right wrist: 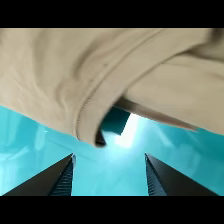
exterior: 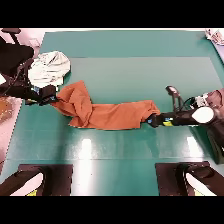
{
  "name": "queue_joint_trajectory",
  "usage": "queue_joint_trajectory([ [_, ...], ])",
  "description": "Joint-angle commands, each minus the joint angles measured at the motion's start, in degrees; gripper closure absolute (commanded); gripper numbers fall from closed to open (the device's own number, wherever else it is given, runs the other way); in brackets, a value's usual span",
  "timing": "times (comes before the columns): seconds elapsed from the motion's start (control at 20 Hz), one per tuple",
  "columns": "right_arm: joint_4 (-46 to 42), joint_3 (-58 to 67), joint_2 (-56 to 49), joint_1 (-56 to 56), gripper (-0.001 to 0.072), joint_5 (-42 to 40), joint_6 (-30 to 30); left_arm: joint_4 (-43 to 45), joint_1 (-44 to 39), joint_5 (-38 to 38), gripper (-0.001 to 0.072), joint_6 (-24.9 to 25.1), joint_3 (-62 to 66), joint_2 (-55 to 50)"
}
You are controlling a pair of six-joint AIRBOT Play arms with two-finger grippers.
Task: Fold the shirts.
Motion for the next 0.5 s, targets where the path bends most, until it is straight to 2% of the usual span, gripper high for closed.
queue_joint_trajectory([
  [0.0, 3.0, -2.8, -5.2, 5.9, 0.0204, -7.7, -0.7, 0.0, 0.0, 0.0, 0.0678, 0.0, -0.3, 0.0],
  [0.25, 3.1, 5.5, -17.2, 13.9, 0.0210, -10.4, -0.7, -0.1, 0.0, 0.0, 0.0677, 0.0, -0.3, 0.0],
  [0.3, 3.0, 7.8, -19.1, 15.2, 0.0281, -10.4, -0.7, 0.0, 0.0, 0.0, 0.0678, 0.2, -0.3, 0.0],
  [0.35, 3.0, 10.5, -20.7, 16.3, 0.0591, -9.7, -0.7, 0.0, 0.0, 0.1, 0.0678, 0.2, -0.3, 0.0],
  [0.4, 3.2, 13.7, -21.6, 16.6, 0.0691, -7.6, -0.7, 0.0, 0.0, 0.0, 0.0678, 0.2, -0.3, 0.0],
  [0.45, 4.0, 17.8, -21.8, 16.5, 0.0692, -4.0, -0.7, 0.0, 0.0, -0.1, 0.0677, 0.2, -0.3, 0.0],
])
